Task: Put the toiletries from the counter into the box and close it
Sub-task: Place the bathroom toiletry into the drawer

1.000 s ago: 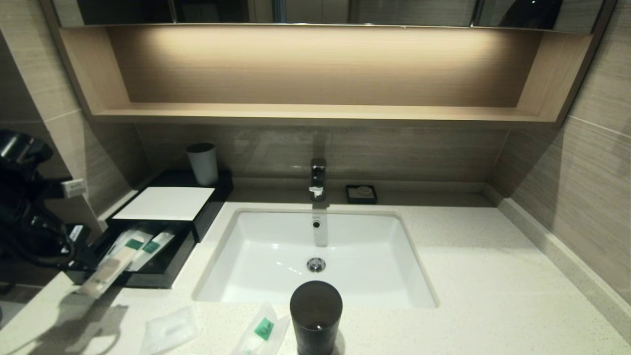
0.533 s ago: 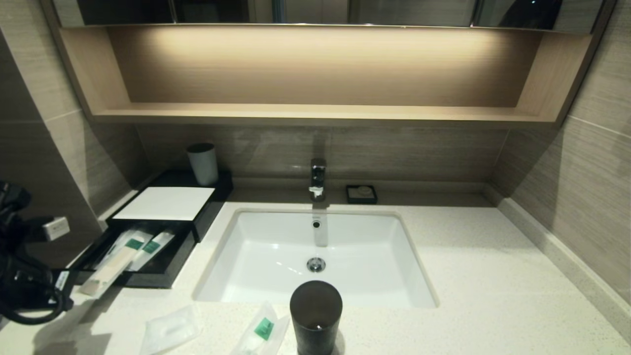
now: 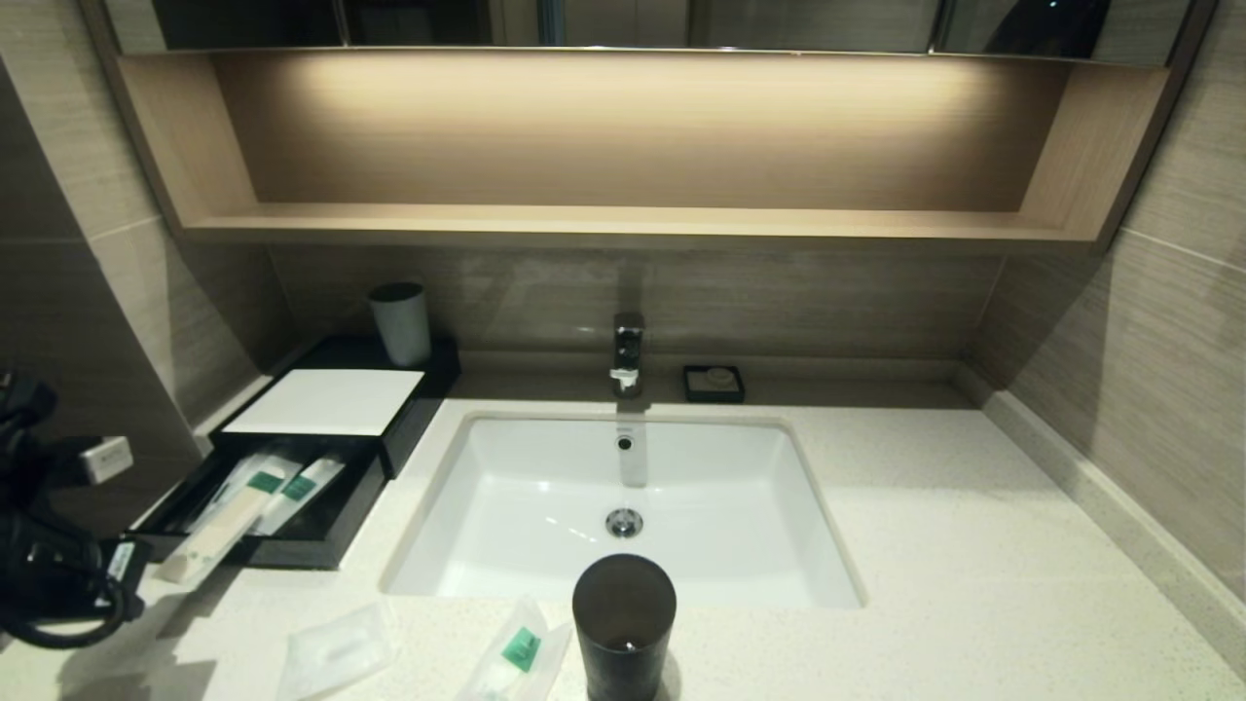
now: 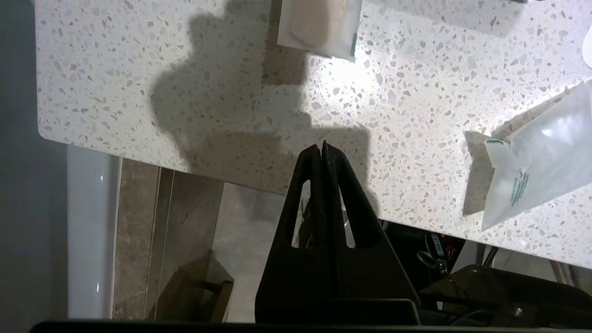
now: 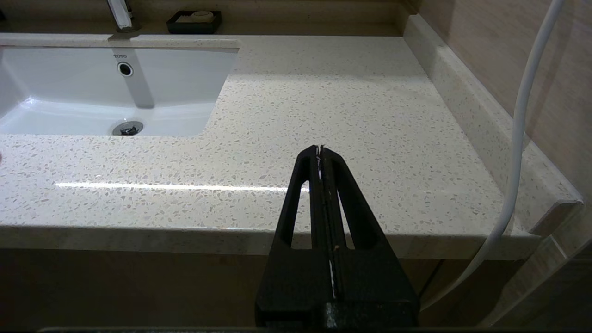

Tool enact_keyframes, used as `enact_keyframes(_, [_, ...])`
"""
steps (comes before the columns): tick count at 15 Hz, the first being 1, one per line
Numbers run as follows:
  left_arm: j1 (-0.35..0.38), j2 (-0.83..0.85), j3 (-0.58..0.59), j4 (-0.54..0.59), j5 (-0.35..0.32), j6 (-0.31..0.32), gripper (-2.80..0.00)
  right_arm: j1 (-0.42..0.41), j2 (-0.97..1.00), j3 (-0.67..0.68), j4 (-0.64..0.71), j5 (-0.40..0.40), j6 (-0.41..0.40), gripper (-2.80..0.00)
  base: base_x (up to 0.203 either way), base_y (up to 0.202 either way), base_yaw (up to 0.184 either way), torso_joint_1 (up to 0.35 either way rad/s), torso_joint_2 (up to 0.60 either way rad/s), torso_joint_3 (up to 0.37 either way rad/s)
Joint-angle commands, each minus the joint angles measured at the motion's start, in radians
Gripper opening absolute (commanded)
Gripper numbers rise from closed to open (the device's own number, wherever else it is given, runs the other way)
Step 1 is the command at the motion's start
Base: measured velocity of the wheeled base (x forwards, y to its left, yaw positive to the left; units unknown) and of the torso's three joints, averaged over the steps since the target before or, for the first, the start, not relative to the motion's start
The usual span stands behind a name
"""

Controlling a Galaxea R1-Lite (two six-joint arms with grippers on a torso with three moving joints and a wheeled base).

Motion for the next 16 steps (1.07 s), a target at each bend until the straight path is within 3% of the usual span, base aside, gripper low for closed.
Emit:
enact_keyframes(1, [0.0, 0.037, 0.015, -0.041, -0.001, 0.001, -2.8, 0.0, -0.002, 0.002, 0.0, 0.0, -0.001, -2.8, 0.0, 0.0, 0.0, 0.0, 0.0, 0.0])
enact_keyframes(16, [-0.01, 0.108, -0.002, -0.104, 0.007, 0.003, -2.8, 0.0, -0.002, 0.002, 0.0, 0.0, -0.001, -2.8, 0.0, 0.0, 0.0, 0.0, 0.0, 0.0])
